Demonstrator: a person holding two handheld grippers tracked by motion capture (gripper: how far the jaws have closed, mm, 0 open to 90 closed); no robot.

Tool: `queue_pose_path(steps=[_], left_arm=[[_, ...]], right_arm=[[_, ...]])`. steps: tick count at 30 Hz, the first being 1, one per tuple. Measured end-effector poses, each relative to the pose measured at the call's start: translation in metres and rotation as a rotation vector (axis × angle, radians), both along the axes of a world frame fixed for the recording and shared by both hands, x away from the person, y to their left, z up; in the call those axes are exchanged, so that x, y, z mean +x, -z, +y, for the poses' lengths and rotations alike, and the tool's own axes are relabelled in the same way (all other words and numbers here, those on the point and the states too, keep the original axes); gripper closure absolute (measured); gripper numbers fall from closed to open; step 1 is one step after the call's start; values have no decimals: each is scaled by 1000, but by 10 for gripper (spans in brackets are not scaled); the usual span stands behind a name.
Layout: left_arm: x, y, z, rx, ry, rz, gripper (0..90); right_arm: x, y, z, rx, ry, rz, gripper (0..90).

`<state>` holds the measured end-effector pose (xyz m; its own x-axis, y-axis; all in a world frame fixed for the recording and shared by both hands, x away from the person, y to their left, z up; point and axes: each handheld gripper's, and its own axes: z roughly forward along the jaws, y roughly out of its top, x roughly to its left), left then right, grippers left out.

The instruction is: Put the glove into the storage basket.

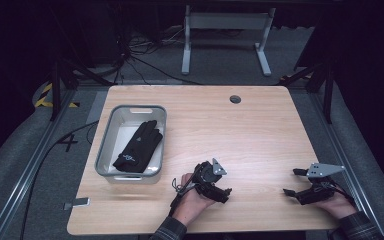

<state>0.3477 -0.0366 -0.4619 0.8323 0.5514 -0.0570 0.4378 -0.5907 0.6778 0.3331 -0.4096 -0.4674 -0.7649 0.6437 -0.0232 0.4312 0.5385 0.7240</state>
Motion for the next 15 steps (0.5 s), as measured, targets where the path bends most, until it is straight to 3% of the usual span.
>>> queue_pose_path(steps=[7,15], left_arm=[[-2,7,-5,40,9,-22,86],[-1,13,-2,6,25,-47,24]], right_arm=[[0,0,0,0,0,0,109],[0,0,0,0,0,0,109]])
